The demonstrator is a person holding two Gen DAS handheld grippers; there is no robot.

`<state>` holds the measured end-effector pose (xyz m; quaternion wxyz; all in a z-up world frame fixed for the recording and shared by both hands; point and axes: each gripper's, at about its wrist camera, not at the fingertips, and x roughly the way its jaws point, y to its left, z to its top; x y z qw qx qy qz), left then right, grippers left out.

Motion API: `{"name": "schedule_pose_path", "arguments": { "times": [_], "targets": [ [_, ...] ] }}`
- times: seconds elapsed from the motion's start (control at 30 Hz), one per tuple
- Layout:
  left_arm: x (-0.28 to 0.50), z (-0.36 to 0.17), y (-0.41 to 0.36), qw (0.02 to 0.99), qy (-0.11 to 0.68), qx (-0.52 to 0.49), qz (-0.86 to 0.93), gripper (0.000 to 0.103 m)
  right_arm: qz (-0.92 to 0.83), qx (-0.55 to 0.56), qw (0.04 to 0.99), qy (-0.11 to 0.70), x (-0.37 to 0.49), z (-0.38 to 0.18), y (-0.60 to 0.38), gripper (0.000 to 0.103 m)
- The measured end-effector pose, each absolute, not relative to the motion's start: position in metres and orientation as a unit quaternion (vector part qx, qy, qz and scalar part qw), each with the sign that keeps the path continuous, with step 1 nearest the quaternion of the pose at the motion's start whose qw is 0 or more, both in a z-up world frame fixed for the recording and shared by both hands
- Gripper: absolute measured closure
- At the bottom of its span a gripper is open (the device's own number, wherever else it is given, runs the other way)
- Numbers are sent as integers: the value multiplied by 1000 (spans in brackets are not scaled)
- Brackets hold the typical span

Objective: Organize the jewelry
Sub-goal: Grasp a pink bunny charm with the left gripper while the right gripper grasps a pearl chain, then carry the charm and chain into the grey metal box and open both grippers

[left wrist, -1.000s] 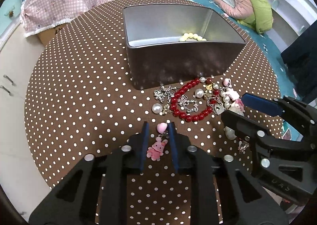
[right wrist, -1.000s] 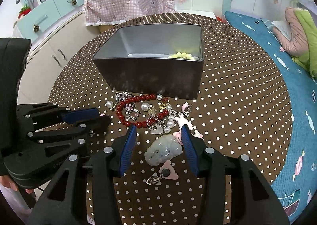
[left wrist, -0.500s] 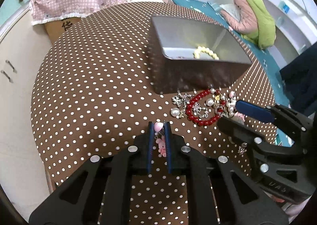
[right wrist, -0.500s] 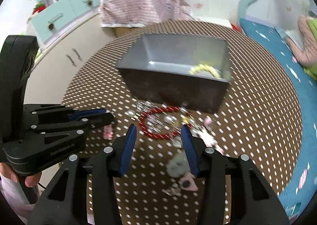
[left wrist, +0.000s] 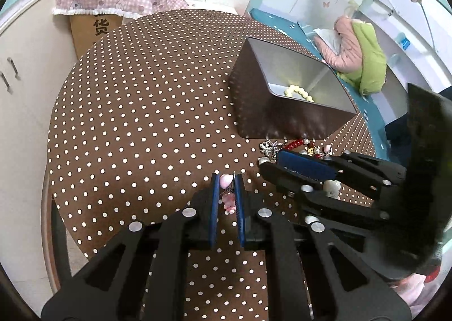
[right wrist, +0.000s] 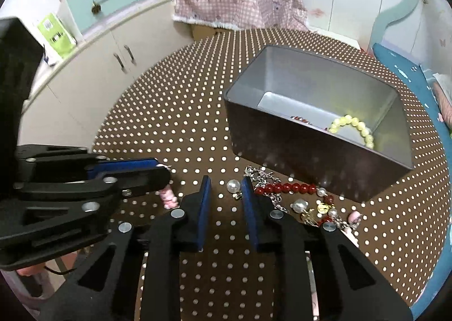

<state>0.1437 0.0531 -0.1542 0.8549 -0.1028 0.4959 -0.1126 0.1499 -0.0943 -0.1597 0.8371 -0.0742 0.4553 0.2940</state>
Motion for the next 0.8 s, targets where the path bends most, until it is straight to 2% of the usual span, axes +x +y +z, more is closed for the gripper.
{"name": "schedule_pose_path", "arguments": {
  "times": [0.13, 0.23, 0.4, 0.57, 0.8],
  "targets": [
    [143, -157, 59, 853, 496, -110, -117, 92, 281, -98, 842, 450, 152, -163, -89, 85],
    [143, -158, 61, 852, 497, -115, -119, 92, 277, -114, 839, 455, 155, -169, -85, 91],
    [143, -162, 64, 850, 500, -120, -118, 92, 278, -137, 838, 448, 151, -168, -80, 93],
    [142, -162, 67, 850, 499, -124, -119, 92, 272, -130, 840, 452, 153, -169, -83, 102],
    [140, -159, 66, 851, 496, -124, -120, 92, 282, -122, 839, 450, 150, -165, -81, 103]
  ]
}}
